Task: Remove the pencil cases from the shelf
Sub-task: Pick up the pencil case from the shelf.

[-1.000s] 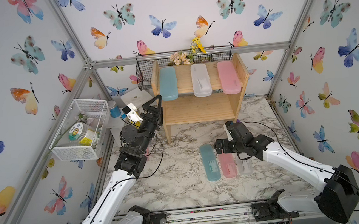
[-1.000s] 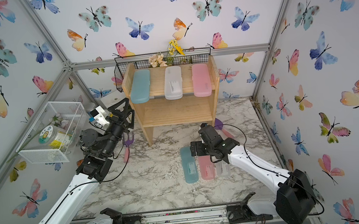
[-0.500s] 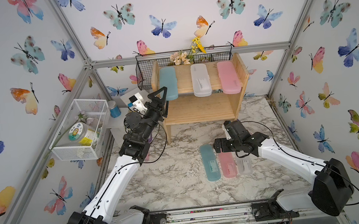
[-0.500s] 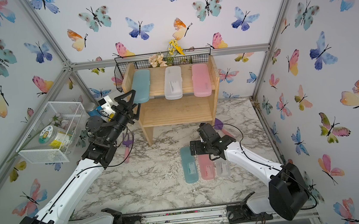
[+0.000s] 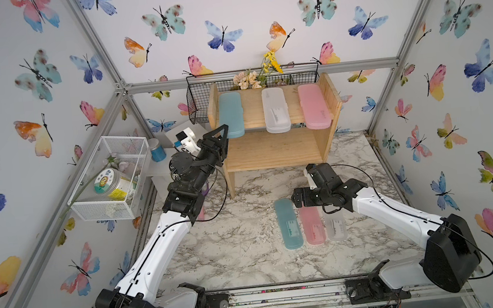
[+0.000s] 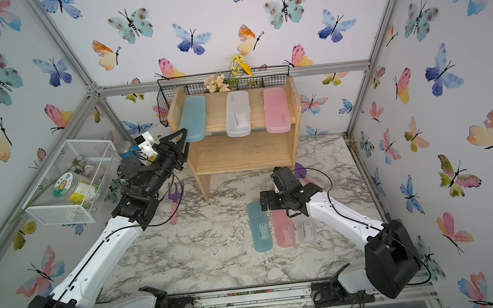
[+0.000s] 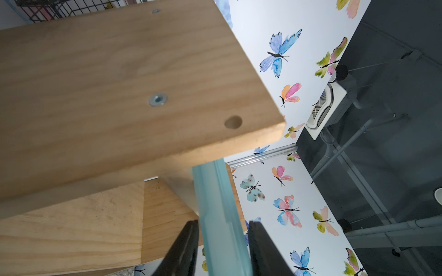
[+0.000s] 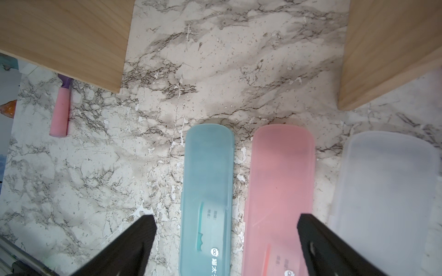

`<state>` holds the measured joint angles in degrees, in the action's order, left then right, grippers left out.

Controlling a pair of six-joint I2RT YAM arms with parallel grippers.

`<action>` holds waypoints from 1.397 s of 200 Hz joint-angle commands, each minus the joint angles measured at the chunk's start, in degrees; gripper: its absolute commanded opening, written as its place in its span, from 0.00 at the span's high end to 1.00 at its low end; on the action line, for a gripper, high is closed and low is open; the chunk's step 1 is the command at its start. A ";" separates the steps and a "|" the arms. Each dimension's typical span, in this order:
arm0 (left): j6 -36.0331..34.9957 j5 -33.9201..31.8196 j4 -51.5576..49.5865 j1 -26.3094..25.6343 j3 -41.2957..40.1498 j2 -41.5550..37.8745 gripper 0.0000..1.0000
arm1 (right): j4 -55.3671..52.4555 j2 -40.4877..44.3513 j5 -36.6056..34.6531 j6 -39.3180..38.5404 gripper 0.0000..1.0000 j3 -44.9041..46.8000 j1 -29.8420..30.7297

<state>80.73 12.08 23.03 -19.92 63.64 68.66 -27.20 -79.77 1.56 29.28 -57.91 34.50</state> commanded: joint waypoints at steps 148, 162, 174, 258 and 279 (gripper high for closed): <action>-37.78 3.75 7.53 -3.37 -17.28 -24.67 0.94 | -0.23 23.03 2.52 -1.40 0.01 -5.90 -0.14; -44.18 -0.55 5.79 -5.83 -21.91 -31.59 0.91 | 0.13 24.92 5.05 -0.87 0.01 -7.38 0.03; -48.19 -4.05 4.82 -7.76 -26.66 -37.16 0.91 | 1.16 25.68 8.10 0.01 0.01 -8.66 0.58; -51.90 -14.94 -7.86 -11.98 -38.76 -55.59 0.99 | 17.50 9.55 -1.03 7.66 0.01 -15.43 27.07; -52.15 -15.69 -9.36 -12.01 -38.90 -56.57 0.99 | 24.03 4.73 1.33 9.49 0.01 -16.25 27.36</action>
<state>30.59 -0.23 14.79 -31.73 24.18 14.02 -11.77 -71.18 3.92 36.03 -72.60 61.54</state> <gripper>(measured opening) 0.210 0.990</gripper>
